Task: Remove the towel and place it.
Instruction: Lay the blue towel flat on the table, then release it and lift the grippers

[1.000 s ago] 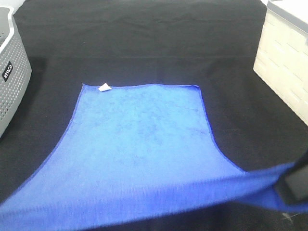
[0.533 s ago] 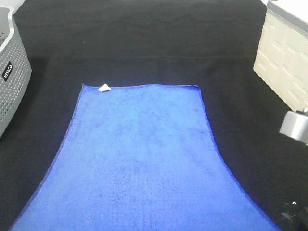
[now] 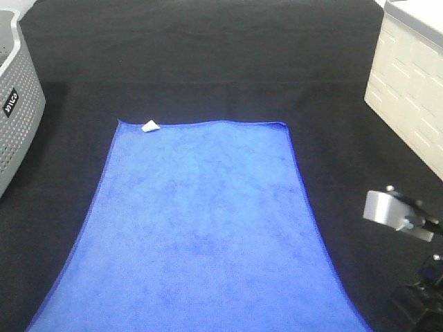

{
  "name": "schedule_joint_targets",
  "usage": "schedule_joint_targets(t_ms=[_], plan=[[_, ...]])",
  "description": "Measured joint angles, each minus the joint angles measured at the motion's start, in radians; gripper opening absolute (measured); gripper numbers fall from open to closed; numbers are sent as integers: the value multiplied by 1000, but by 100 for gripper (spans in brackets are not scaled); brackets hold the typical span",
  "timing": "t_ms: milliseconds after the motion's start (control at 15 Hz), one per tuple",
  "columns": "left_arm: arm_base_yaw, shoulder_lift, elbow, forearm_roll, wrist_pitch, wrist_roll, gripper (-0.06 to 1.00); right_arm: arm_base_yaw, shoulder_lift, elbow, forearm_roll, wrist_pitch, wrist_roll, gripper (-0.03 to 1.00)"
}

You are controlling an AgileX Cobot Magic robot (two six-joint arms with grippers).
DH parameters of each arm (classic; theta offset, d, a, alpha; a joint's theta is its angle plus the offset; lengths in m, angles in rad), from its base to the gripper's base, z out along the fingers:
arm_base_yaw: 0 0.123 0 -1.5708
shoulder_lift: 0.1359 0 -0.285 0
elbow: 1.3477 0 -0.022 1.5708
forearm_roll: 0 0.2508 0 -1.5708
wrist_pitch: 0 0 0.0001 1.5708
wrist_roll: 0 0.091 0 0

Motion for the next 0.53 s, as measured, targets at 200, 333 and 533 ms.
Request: schedule_joint_targets(t_ms=[200,333,533], plan=[[1,74,0,3,0,-9,0,0,111,0,9,-1,-42,1],[1,128,0,4,-1,-12,0,0,187,-1,14,-6,-66,1],[2,217,-1,6,-2,-12,0,0,299,-2,28,-21,-105,1]])
